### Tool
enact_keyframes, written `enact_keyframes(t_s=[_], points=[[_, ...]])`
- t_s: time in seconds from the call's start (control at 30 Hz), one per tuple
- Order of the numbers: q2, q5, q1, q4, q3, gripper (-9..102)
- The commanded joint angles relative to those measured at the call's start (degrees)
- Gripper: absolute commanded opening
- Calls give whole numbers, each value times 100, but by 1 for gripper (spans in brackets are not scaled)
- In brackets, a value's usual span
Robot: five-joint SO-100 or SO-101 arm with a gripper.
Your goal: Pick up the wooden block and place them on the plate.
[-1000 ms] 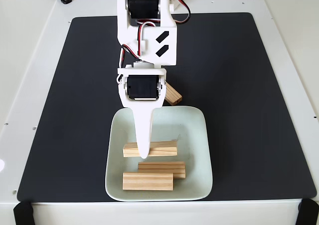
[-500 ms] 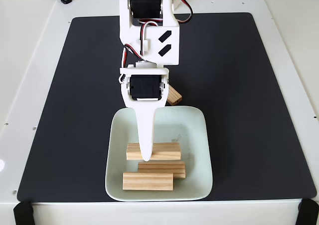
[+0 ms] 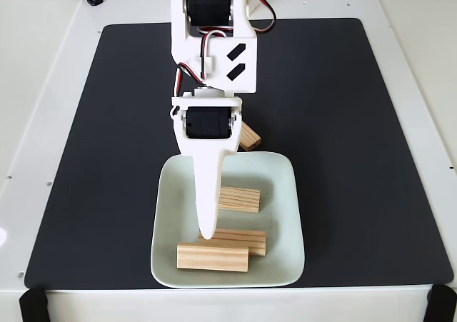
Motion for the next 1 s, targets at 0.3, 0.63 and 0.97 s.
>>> enact_keyframes(t_s=[0.3, 0.63, 0.97], points=[[2109, -44, -352, 1301, 1318, 37], [5133, 26, -466, 2013, 5036, 37], [5581, 932, -448, 2021, 6715, 37]])
